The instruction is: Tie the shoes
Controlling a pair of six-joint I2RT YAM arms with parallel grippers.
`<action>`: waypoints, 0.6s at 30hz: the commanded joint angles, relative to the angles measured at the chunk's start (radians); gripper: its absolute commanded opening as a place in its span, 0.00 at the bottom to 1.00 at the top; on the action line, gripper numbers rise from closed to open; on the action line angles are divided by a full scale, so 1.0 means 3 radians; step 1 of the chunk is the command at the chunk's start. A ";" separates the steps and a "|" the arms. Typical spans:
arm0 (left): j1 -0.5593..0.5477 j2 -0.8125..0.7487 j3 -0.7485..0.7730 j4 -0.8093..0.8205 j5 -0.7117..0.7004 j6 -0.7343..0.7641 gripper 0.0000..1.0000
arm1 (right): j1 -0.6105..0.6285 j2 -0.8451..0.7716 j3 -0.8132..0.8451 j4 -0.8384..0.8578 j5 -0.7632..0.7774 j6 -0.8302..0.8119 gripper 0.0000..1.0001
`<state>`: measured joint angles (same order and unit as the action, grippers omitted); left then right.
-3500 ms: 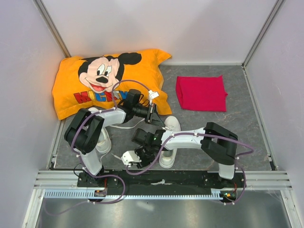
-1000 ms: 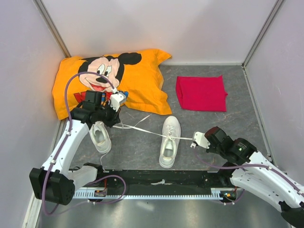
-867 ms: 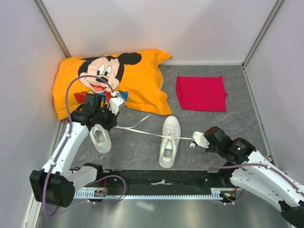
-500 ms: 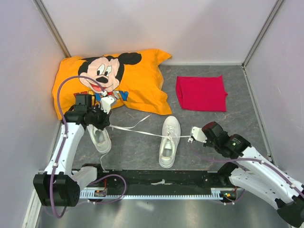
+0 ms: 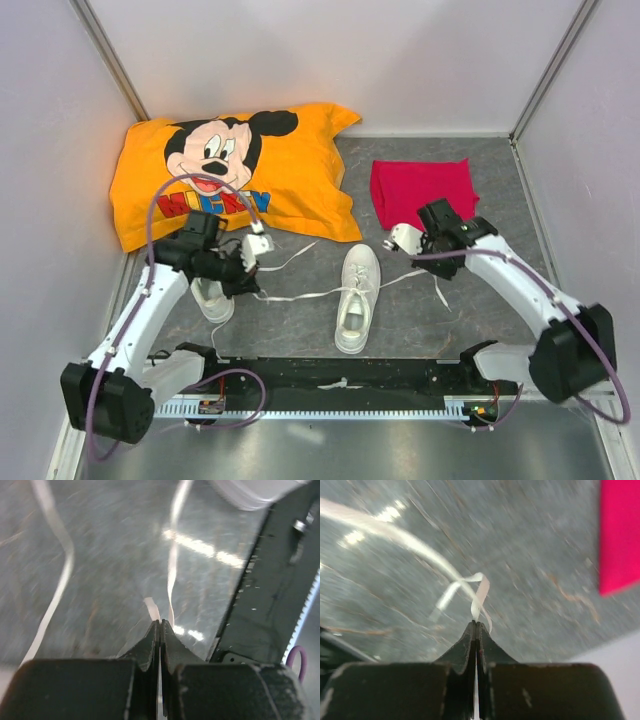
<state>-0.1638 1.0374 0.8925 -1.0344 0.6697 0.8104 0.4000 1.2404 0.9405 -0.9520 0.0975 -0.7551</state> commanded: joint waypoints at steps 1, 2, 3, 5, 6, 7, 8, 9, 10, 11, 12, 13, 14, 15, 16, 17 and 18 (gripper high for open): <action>-0.0772 0.0070 -0.0173 0.0471 0.0171 0.0081 0.02 | -0.0014 0.0487 0.0490 -0.0406 -0.1019 0.0435 0.00; -0.0895 0.0146 -0.0188 0.0563 0.0136 0.0050 0.02 | -0.0004 0.0675 0.0546 -0.0452 -0.1132 0.0517 0.00; -0.1063 0.0197 -0.0183 0.0660 0.0130 -0.0042 0.02 | -0.0009 0.0758 0.0602 -0.0452 -0.1340 0.0579 0.00; -0.1187 0.0315 -0.0158 0.0880 0.0160 -0.0129 0.02 | 0.0001 0.0982 0.0633 -0.0417 -0.1500 0.0742 0.00; -0.1288 0.0447 -0.0122 0.0922 0.0166 -0.0165 0.01 | 0.0011 0.1055 0.0633 -0.0376 -0.1617 0.0793 0.00; -0.1330 0.0529 -0.0101 0.0988 0.0166 -0.0170 0.02 | 0.0042 0.1121 0.0623 -0.0315 -0.1654 0.0915 0.00; -0.1376 0.0586 -0.0086 0.1014 0.0156 -0.0170 0.02 | 0.0062 0.1243 0.0613 -0.0167 -0.1664 0.0967 0.00; -0.1427 0.0693 -0.0040 0.1039 0.0151 -0.0181 0.02 | 0.0093 0.1310 0.0598 -0.0085 -0.1660 0.1018 0.00; -0.1438 0.0734 -0.0025 0.1055 0.0156 -0.0191 0.01 | 0.0129 0.1362 0.0582 0.0012 -0.1644 0.1064 0.00; -0.1433 0.0760 -0.0004 0.1095 0.0140 -0.0206 0.02 | 0.0134 0.1458 0.0552 0.0231 -0.1644 0.1186 0.00; -0.1433 0.0801 0.0016 0.1116 0.0125 -0.0226 0.02 | 0.0144 0.1510 0.0526 0.0360 -0.1654 0.1259 0.00; -0.1433 0.0811 0.0016 0.1131 0.0105 -0.0232 0.02 | 0.0180 0.1566 0.0506 0.0493 -0.1634 0.1340 0.00; -0.1433 0.0817 0.0016 0.1147 0.0064 -0.0242 0.02 | 0.0206 0.1698 0.0521 0.0666 -0.1644 0.1468 0.00; -0.1423 0.0827 0.0001 0.1152 0.0053 -0.0277 0.02 | 0.0236 0.1760 0.0541 0.0723 -0.1680 0.1519 0.00; -0.1407 0.0822 -0.0009 0.1152 0.0043 -0.0303 0.02 | 0.0287 0.1807 0.0551 0.0780 -0.1710 0.1601 0.00; -0.1387 0.0807 -0.0024 0.1152 0.0043 -0.0329 0.02 | 0.0308 0.1842 0.0541 0.0897 -0.1797 0.1668 0.00; -0.1331 0.0796 -0.0065 0.1152 0.0058 -0.0374 0.01 | 0.0328 0.1828 0.0521 0.0959 -0.1838 0.1785 0.00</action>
<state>-0.5888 1.2842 0.8555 -0.7380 0.6827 0.7551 0.4690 1.7641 1.0985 -0.8219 -0.3672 -0.3634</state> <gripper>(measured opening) 0.022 0.007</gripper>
